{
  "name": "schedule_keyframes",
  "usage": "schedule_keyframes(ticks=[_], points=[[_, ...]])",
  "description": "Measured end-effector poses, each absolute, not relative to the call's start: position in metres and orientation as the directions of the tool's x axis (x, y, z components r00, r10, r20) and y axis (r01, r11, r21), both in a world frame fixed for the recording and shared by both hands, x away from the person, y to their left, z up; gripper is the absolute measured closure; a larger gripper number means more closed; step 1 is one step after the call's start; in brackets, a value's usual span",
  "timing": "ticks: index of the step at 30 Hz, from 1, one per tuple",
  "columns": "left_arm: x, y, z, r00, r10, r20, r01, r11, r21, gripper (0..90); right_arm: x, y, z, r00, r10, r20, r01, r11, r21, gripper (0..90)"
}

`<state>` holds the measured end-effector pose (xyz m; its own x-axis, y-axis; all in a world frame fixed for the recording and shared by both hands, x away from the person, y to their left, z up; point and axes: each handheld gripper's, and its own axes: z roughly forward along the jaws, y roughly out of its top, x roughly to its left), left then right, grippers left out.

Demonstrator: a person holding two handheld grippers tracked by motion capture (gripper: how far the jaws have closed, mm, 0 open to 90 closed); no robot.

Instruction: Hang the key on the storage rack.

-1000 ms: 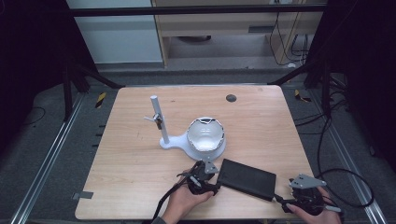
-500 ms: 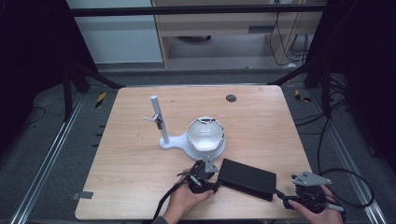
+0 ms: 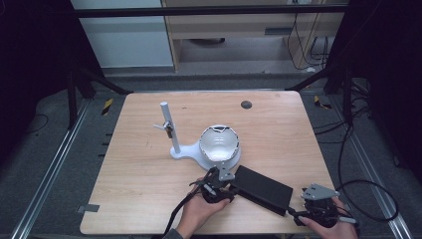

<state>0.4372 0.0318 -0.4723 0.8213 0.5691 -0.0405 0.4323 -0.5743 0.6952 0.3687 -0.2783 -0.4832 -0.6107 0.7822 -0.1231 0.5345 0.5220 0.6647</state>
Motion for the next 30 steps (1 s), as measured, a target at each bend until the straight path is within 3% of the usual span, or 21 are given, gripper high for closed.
schedule_keyframes(ticks=[6,14,30], points=[[0.439,0.033,-0.470,0.812,0.583,-0.029,0.437,-0.575,0.691,54.8,0.369,-0.274,-0.485,-0.611,0.782,-0.124,0.531,0.521,0.668,16.5],[0.435,0.037,-0.473,0.824,0.566,-0.019,0.422,-0.591,0.688,45.8,0.370,-0.277,-0.476,-0.586,0.801,-0.123,0.521,0.489,0.700,18.2],[0.446,0.030,-0.469,0.793,0.609,-0.028,0.445,-0.548,0.708,57.4,0.371,-0.268,-0.478,-0.618,0.778,-0.117,0.511,0.510,0.692,16.0]])
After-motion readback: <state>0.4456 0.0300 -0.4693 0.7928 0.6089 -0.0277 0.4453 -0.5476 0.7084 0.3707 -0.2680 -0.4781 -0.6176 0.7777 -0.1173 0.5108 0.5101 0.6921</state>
